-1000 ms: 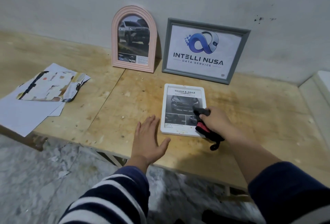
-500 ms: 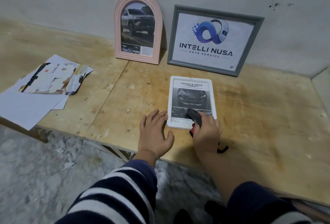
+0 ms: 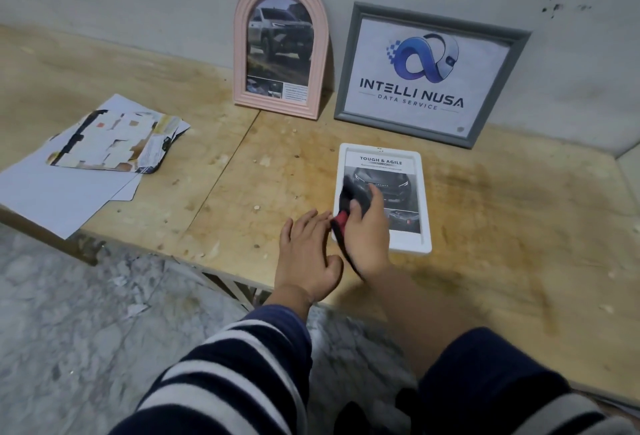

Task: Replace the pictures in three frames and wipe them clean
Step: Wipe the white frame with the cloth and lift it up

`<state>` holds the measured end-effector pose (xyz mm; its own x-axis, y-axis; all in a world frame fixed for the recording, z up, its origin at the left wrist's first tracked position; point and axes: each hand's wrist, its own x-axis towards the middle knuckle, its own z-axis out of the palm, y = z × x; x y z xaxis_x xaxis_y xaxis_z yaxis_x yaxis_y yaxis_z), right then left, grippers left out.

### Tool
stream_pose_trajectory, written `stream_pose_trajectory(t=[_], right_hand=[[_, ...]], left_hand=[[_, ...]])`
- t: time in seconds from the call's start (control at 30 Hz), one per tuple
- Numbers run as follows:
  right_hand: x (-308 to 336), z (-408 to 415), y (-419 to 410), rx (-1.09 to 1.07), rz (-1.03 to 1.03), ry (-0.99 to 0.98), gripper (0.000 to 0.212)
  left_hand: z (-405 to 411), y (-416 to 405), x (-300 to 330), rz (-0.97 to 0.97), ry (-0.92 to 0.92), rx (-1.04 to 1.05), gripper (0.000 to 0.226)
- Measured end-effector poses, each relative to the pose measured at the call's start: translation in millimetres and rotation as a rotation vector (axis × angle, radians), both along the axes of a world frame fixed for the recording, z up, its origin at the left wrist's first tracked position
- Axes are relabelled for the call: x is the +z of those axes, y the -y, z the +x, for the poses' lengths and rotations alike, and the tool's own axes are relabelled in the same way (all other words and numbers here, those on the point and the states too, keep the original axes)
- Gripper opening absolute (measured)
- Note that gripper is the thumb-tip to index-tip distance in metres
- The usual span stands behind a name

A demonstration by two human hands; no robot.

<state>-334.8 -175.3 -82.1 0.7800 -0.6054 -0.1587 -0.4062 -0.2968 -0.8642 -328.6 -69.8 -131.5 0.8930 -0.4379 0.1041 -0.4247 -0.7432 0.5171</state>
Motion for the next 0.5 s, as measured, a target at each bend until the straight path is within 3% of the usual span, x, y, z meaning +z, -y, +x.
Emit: stream_pose_trajectory(t=[0.1,0.3,0.5], right_hand=[[22,29,31,-0.049,0.125,-0.011,0.029],[47,90,75,0.204,-0.245,-0.212,0.025],[43,133,61,0.345,-0.445,-0.337,0.034]], left_hand=[[-1,2,-3,0.02,0.027,0.024,0.065],[0,6,-10,0.064,0.078,0.074,0.07],[0,5,-13,0.069,0.144,0.14,0.068]])
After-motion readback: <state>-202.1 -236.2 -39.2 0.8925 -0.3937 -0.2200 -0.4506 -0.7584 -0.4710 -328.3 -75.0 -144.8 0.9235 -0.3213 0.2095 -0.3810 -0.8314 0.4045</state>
